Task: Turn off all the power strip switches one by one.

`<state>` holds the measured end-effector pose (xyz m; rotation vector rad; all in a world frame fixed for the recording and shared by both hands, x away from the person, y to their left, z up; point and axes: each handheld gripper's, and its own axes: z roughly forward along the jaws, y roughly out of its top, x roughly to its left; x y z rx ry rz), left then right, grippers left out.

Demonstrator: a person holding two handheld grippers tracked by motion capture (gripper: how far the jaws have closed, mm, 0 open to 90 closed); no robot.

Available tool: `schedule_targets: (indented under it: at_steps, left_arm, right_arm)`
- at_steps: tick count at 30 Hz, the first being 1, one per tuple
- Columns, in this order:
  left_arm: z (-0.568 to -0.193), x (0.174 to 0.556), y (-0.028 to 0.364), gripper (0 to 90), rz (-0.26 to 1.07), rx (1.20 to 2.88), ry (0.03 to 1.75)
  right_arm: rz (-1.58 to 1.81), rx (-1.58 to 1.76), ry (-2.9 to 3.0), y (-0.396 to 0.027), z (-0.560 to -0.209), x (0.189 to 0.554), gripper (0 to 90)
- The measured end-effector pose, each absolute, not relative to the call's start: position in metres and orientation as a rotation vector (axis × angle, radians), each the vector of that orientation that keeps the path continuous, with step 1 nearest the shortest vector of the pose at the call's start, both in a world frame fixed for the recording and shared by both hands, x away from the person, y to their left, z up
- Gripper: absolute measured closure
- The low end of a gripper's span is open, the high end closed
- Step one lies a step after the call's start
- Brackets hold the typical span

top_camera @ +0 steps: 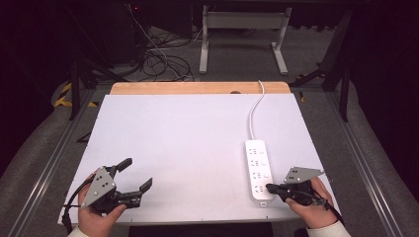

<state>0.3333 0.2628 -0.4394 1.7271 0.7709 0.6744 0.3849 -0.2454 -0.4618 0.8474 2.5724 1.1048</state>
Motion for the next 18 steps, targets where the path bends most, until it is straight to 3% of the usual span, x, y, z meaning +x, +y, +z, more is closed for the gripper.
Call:
schedule_targets:
  at_steps: [18]
  left_arm:
    - [-0.4388, 0.3324, 0.2619, 13.0, 0.671, 1.727, 0.764]
  right_arm:
    - [1.056, 0.889, 2.571, -0.2416, -0.46, 0.3848, 90.0]
